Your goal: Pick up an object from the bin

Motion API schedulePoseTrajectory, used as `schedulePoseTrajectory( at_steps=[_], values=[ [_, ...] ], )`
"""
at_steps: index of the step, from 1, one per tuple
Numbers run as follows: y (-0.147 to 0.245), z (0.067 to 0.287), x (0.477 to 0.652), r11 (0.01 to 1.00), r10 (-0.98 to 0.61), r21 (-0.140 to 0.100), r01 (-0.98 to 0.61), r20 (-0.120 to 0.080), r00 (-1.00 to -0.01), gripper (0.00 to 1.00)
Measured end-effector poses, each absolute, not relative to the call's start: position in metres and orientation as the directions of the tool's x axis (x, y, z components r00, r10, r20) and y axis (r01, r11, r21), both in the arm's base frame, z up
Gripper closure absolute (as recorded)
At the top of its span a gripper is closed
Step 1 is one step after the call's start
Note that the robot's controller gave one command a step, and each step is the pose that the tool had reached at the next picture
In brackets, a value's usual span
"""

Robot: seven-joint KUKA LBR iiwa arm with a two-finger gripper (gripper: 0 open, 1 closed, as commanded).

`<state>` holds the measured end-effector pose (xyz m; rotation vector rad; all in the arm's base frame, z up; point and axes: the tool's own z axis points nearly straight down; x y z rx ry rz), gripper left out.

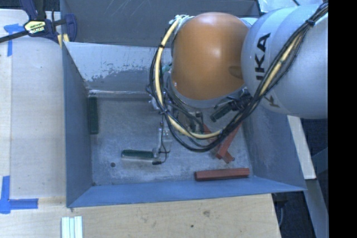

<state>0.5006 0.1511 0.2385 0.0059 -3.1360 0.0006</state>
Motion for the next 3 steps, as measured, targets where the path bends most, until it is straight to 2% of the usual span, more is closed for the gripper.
schedulePoseTrajectory(
  at_steps=[1, 2, 3],
  values=[
    [0.150, 0.243, 0.502, 1.000, -0.001, 0.001, -0.001, -0.003, -1.000, 0.00],
    [0.160, 0.191, 0.510, 0.997, -0.077, 0.002, -0.077, -0.009, -0.997, 0.00],
    [0.166, 0.123, 0.520, 0.953, -0.303, 0.000, -0.303, -0.007, -0.953, 0.00]
  ],
)
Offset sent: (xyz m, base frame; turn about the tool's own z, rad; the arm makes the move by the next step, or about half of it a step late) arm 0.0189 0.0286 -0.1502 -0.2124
